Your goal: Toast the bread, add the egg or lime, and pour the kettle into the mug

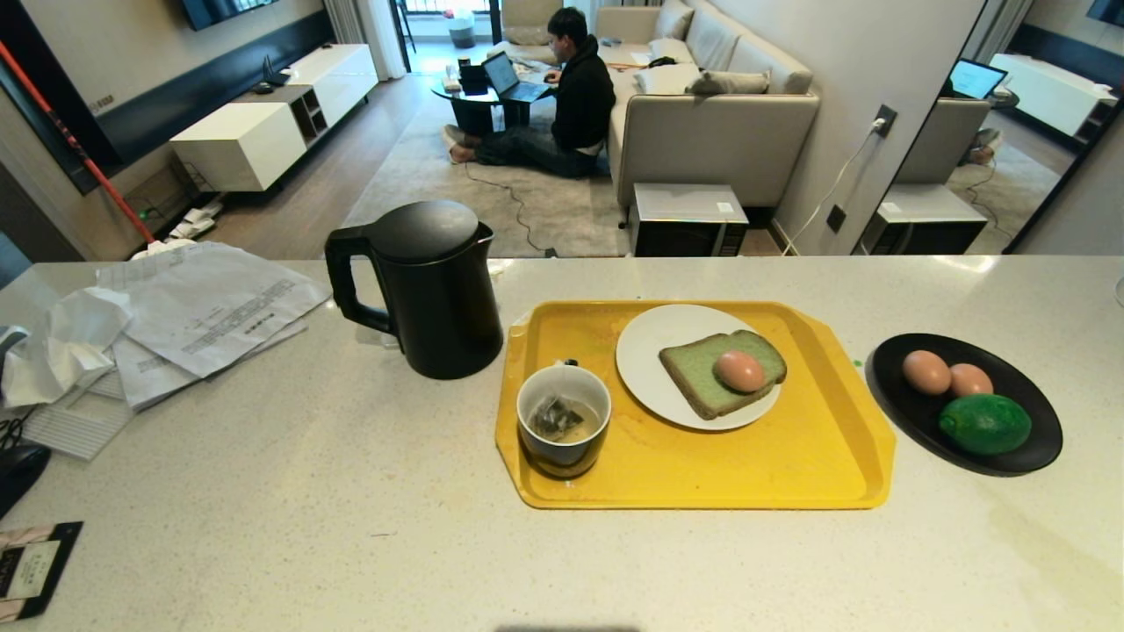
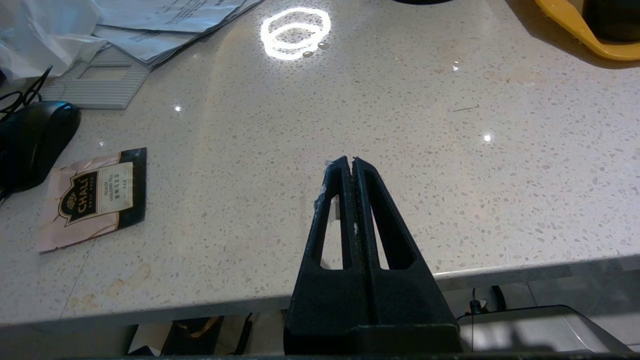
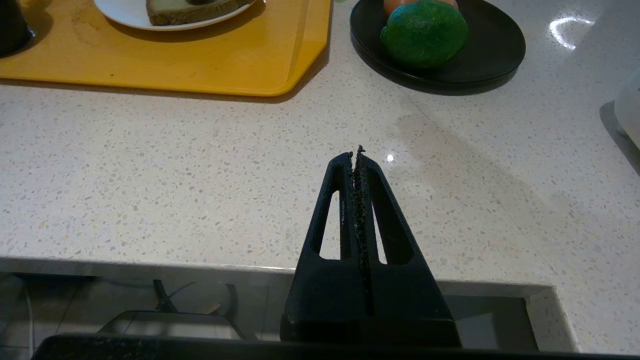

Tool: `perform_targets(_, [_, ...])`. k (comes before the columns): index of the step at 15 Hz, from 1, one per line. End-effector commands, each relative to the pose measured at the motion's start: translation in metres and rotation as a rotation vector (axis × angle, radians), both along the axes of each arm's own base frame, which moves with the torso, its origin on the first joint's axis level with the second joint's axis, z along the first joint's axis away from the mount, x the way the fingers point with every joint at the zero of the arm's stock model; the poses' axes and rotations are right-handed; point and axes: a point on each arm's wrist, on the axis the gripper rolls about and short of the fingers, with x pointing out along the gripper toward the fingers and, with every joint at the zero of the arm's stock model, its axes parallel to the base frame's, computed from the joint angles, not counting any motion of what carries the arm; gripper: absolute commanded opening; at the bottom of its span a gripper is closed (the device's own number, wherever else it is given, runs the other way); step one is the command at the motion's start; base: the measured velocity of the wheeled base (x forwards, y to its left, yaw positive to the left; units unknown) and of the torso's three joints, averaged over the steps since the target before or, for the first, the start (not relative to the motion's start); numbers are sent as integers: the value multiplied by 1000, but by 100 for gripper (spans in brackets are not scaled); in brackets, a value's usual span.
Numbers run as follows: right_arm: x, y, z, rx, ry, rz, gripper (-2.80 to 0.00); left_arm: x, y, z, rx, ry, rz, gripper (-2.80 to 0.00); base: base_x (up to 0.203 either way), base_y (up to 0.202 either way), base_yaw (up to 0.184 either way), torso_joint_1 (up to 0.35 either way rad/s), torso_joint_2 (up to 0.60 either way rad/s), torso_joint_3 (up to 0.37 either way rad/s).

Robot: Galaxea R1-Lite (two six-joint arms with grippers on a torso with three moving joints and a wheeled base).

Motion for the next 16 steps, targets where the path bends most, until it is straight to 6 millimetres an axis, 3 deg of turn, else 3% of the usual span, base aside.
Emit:
perform_targets(1, [0,0,0,1,0,0,-280,0,0,0,-3,0,2,-280,0,0,0,0,0,0])
perform_targets(16, [0,0,0,0,0,0,-280,0,0,0,-3,0,2,-280,0,0,0,0,0,0])
